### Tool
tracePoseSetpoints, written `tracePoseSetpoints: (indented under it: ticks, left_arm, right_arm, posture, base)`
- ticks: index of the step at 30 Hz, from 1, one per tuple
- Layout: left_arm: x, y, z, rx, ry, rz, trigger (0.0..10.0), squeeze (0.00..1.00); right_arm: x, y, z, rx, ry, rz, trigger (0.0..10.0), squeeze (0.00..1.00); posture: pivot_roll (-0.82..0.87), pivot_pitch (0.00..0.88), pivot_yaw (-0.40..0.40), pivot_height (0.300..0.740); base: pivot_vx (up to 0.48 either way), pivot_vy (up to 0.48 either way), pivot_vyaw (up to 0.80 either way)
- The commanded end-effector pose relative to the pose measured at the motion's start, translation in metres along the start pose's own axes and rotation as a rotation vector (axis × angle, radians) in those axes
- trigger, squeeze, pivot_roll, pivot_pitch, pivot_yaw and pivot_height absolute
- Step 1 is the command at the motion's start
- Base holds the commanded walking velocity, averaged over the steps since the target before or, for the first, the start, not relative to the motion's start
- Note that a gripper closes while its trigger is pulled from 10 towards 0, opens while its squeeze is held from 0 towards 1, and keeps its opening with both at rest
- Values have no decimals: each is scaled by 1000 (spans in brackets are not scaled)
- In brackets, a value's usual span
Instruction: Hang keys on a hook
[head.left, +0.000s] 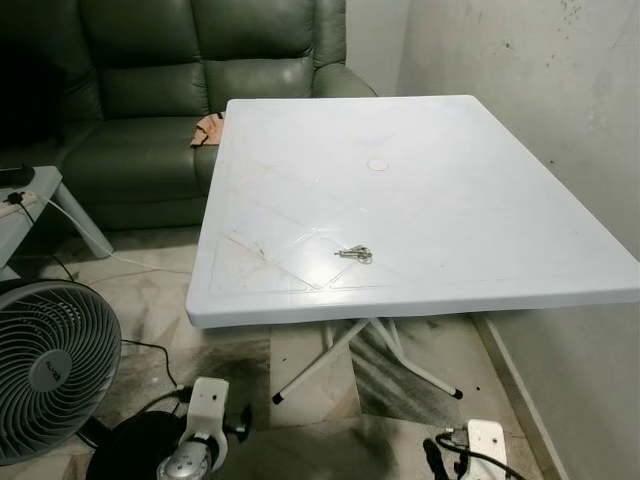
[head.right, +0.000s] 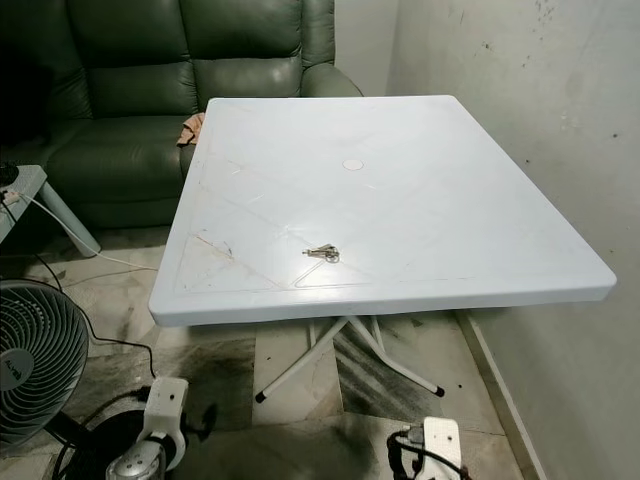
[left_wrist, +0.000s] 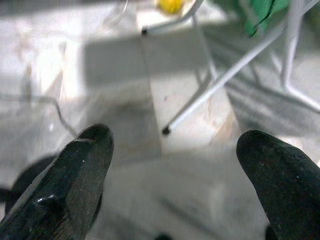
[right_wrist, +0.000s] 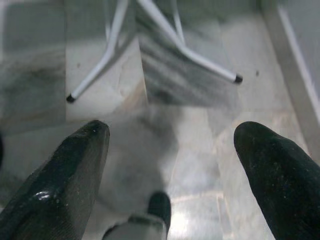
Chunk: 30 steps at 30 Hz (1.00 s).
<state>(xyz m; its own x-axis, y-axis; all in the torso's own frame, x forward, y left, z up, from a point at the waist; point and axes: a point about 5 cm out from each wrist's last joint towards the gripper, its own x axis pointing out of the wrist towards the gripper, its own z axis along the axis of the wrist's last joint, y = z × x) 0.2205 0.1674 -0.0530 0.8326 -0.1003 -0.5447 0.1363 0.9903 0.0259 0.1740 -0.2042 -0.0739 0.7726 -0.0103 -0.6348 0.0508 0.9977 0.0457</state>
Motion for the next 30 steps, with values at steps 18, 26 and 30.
tracePoseSetpoints:
  ticks: [18, 26, 30]
  left_arm:
    - [-1, -39, 40, 276, -316, -285, 10000, 0]
    - [-1, -40, 66, 317, -460, -312, 10000, 0]
    - [-4, -40, 80, 345, -537, -321, 10000, 0]
  right_arm:
    - [-6, 5, 51, 39, -439, 4, 10000, 0]
    - [-8, 9, 85, 18, -596, 31, 10000, 0]
    - [-10, 13, 100, 9, -659, 55, 10000, 0]
  posture:
    - [-43, 0, 17, 732]
    - [-39, 0, 11, 732]
    - [-36, 0, 10, 732]
  base:
    - [0, 0, 0]
    - [0, 0, 0]
    - [0, 0, 0]
